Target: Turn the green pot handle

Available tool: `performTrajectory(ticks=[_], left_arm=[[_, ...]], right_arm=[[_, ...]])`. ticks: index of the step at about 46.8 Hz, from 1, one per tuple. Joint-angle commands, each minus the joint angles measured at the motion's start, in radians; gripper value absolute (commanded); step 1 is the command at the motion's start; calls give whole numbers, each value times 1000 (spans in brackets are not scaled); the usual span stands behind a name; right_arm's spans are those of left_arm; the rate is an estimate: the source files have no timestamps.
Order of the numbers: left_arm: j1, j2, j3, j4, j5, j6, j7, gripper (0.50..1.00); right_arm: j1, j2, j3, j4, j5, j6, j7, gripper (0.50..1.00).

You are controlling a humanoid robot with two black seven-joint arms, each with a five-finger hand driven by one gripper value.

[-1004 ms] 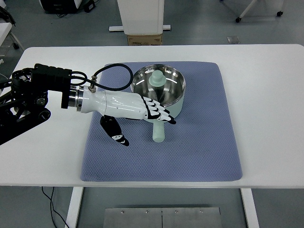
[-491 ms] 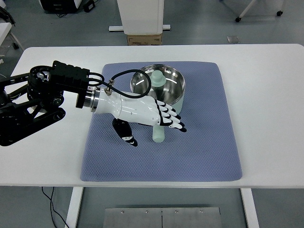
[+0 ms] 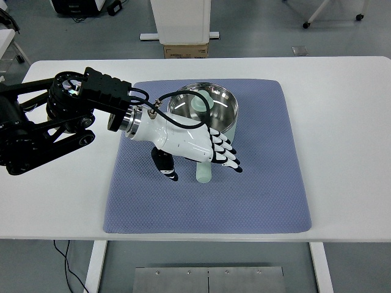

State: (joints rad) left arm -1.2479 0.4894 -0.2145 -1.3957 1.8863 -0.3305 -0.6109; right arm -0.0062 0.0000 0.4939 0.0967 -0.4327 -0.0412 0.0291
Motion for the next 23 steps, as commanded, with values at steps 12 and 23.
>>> performTrajectory(ticks=[12, 23], left_arm=[[-45, -35, 56, 0, 69, -1, 0, 1000], [-54, -58, 60, -3, 100, -25, 0, 1000]], right_arm=[[0, 0, 0, 0, 0, 0, 0, 1000], [0, 0, 0, 0, 0, 0, 0, 1000]])
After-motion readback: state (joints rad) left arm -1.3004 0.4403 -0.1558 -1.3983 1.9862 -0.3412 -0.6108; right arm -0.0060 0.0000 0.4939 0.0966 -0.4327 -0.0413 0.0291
